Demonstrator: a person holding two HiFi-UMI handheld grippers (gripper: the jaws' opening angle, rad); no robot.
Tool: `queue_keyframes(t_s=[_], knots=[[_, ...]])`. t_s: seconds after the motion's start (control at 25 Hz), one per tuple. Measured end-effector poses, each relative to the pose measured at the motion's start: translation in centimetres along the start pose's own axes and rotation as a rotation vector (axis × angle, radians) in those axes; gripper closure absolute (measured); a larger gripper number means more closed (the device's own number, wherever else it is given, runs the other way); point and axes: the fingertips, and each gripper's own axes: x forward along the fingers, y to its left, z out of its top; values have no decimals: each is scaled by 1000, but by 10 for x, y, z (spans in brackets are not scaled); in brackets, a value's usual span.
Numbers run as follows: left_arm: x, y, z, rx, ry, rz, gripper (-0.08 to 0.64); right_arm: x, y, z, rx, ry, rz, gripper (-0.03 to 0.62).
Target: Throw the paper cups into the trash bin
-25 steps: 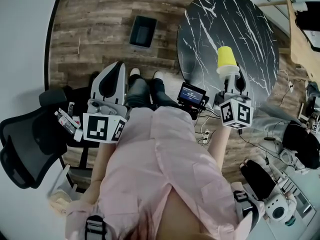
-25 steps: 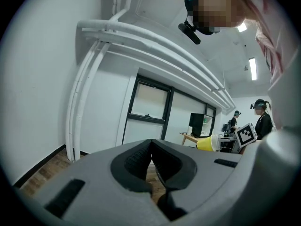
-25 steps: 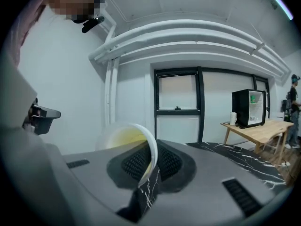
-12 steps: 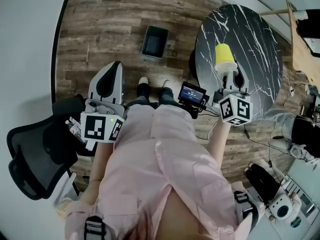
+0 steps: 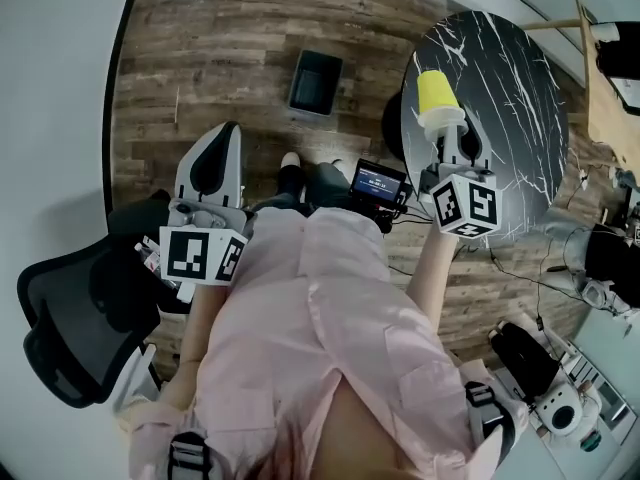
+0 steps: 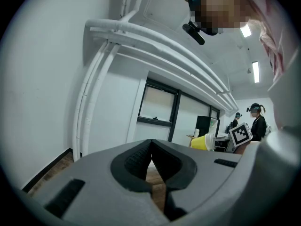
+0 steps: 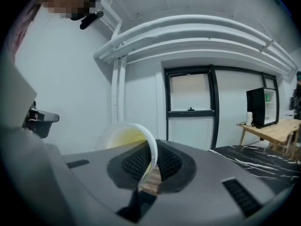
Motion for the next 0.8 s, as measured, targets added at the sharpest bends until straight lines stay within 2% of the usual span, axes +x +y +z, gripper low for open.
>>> queue_keyframes(t_s=[0.16,0.6,0.8], knots=[[6,-3,-4,-25,7,2,545,10,-1,-2,-1,12,21,551],[47,-27,13,-6,-28,27,545,39,-18,-4,23,32,101,551],[60,-33,2,-18,-14,38,545,48,-23,-12,21,45,136,551]])
